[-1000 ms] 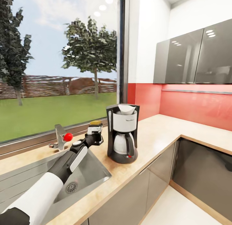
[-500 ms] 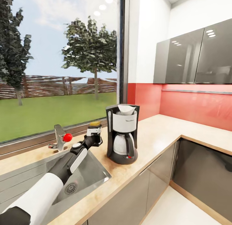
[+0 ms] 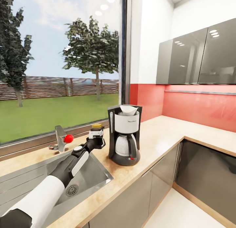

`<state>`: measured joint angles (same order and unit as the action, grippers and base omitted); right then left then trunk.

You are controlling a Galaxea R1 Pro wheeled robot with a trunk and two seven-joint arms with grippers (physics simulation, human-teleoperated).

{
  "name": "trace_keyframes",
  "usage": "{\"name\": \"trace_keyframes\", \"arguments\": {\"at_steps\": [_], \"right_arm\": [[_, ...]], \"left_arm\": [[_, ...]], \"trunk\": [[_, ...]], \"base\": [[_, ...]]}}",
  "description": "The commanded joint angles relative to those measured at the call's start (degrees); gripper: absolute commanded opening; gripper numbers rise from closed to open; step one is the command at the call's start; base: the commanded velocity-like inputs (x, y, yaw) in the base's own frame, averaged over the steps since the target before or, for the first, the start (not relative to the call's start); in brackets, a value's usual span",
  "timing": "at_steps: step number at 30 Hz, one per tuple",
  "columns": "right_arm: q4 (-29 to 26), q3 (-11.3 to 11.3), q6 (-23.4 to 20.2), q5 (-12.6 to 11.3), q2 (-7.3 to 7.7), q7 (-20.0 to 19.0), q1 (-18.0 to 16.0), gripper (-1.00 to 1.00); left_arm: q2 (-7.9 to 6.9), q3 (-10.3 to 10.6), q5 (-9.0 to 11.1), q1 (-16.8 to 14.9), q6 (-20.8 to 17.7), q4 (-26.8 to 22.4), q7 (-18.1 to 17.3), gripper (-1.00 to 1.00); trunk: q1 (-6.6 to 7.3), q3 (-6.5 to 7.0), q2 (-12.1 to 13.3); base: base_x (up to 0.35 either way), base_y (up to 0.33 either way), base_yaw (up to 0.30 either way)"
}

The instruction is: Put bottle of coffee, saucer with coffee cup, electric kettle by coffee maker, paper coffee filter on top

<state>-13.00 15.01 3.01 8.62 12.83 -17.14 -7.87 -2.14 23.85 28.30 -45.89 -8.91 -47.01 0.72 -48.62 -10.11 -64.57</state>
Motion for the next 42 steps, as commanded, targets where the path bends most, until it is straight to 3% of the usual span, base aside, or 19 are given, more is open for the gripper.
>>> {"name": "trace_keyframes", "arguments": {"at_steps": [1, 18, 42], "right_arm": [[0.02, -0.23, 0.24, 0.61, 0.02, -0.19, -0.04, 1.00], [0.08, -0.24, 0.24, 0.61, 0.09, -0.27, -0.04, 1.00], [0.08, -0.24, 0.24, 0.61, 0.09, -0.27, -0.04, 1.00]], "left_arm": [[-0.06, 0.15, 0.35, -0.06, -0.23, -0.08, -0.01, -1.00], [-0.06, 0.15, 0.35, -0.06, -0.23, -0.36, -0.02, -1.00], [-0.06, 0.15, 0.35, -0.06, -0.21, -0.45, -0.02, -1.00]], "trunk": [[-0.01, -0.08, -0.06], [-0.66, -0.62, -1.26], [-5.50, -4.58, -10.08]], "base": [[0.000, 0.000, 0.000], [0.000, 0.000, 0.000], [0.000, 0.000, 0.000]]}}
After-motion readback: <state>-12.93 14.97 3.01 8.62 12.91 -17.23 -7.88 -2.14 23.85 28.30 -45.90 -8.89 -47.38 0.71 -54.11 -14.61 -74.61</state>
